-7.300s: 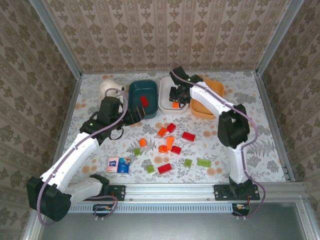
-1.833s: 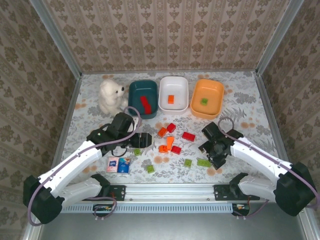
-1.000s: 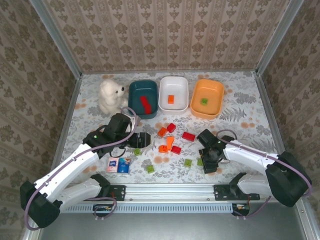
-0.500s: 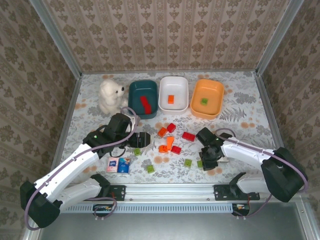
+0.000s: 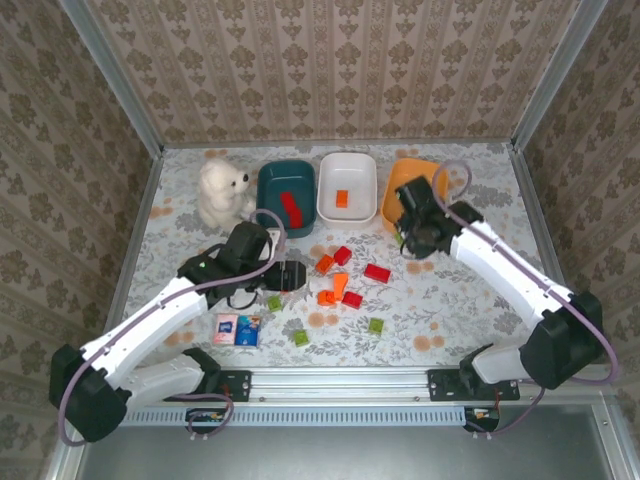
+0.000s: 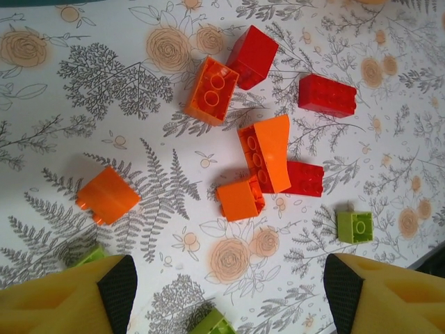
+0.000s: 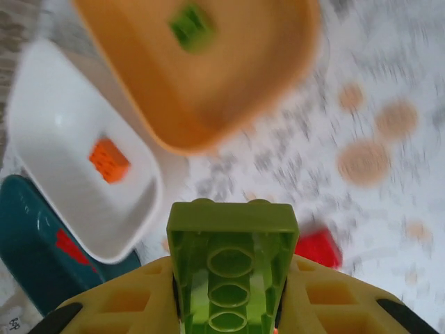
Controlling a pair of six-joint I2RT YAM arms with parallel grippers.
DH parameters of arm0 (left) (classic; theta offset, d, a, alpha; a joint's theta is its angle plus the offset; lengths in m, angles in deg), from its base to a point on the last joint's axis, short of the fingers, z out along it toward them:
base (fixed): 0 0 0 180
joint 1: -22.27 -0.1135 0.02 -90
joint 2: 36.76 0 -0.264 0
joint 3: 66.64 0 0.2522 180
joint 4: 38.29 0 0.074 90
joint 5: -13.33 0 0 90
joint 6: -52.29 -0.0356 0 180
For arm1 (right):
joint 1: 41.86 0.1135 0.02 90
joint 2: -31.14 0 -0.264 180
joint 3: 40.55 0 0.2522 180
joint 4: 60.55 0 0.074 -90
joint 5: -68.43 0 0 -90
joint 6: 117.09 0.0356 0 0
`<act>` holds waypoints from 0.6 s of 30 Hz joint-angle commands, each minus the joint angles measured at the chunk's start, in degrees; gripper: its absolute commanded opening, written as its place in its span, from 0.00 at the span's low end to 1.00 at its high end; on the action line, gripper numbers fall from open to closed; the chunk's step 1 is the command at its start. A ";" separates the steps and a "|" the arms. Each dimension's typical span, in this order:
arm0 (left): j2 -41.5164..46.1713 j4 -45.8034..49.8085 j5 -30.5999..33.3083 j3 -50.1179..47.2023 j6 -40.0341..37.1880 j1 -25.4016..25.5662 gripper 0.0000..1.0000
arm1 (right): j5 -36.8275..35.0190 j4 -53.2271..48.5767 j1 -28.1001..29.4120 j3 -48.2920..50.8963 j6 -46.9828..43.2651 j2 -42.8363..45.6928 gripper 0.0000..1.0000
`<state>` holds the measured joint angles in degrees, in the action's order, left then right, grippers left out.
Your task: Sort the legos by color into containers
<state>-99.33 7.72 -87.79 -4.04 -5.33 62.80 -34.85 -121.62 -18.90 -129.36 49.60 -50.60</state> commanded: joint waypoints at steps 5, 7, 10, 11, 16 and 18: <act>-7.94 -5.22 -0.40 8.61 -1.46 0.12 0.74 | -0.22 -8.38 -8.46 -16.07 -30.68 -18.30 0.31; -9.68 -5.22 -0.32 10.31 -1.79 0.11 0.74 | 0.52 -9.88 -10.27 -19.63 -32.40 -23.19 0.30; -11.28 -5.46 0.08 11.95 -1.88 -0.05 0.74 | 1.41 -12.12 -12.24 -25.19 -34.32 -30.83 0.29; -11.58 -5.53 0.19 12.32 -1.88 -0.02 0.74 | 1.41 -12.86 -12.42 -27.27 -35.04 -33.38 0.29; -12.32 -5.51 1.00 12.99 -1.61 -0.07 0.74 | 0.77 -17.95 -12.77 -36.49 -35.78 -44.24 0.30; -12.49 -5.30 1.25 12.95 -1.50 -0.09 0.74 | -1.17 -20.85 -12.77 -39.12 -34.76 -47.12 0.31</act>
<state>-111.33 2.43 -87.63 7.04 -5.94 62.78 -34.11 -134.87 -31.97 -164.49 16.18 -94.66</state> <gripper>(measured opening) 0.744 0.311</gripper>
